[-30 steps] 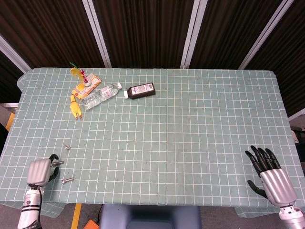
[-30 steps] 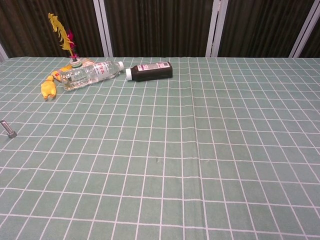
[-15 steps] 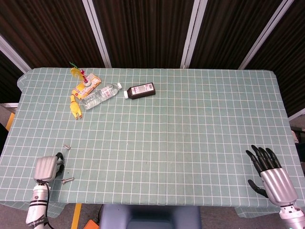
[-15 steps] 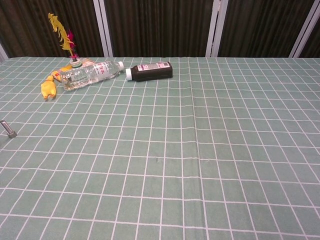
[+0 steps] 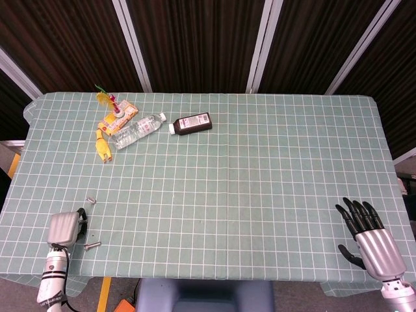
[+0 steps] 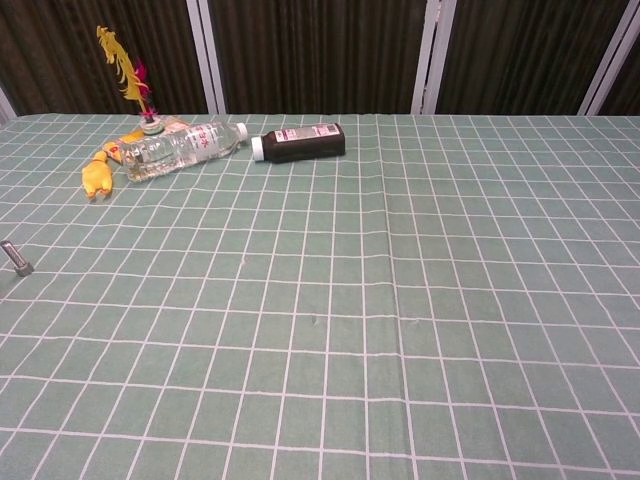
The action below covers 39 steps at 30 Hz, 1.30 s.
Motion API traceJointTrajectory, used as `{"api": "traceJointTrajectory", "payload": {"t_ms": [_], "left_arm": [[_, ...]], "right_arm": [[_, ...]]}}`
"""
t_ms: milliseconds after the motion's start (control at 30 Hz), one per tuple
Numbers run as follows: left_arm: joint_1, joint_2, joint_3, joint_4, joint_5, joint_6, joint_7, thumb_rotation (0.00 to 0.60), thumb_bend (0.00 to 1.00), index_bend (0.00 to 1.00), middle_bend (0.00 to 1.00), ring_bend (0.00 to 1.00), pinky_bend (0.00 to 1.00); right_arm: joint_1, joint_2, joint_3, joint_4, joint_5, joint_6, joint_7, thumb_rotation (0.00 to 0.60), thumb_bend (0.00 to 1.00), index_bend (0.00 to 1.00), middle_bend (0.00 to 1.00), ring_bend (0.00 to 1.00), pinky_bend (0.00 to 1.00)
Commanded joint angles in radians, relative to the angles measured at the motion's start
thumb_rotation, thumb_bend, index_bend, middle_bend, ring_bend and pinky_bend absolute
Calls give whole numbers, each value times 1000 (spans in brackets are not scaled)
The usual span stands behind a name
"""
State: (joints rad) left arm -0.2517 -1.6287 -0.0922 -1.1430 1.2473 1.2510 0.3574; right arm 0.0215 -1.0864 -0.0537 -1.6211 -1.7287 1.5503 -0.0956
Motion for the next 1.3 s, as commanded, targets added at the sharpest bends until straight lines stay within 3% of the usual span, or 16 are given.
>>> {"api": "traceJointTrajectory", "payload": {"t_ms": [33, 800, 1300], "left_arm": [[-1, -2, -1, 1, 2, 1, -2, 600, 385, 522, 1000, 1000, 1000], [28, 99, -7, -168, 66, 72, -162, 600, 385, 547, 1000, 1000, 1000], [29, 116, -1, -166, 42, 30, -183, 600, 386, 508, 1000, 1000, 1000]], "right_arm": [[0, 0, 0, 0, 0, 0, 0, 600, 337, 0, 0, 0, 0], [0, -2, 0, 0, 0, -3, -7, 600, 336, 0, 0, 0, 0], [-1, -3, -1, -1, -1, -2, -11, 600, 336, 0, 0, 0, 0]]}}
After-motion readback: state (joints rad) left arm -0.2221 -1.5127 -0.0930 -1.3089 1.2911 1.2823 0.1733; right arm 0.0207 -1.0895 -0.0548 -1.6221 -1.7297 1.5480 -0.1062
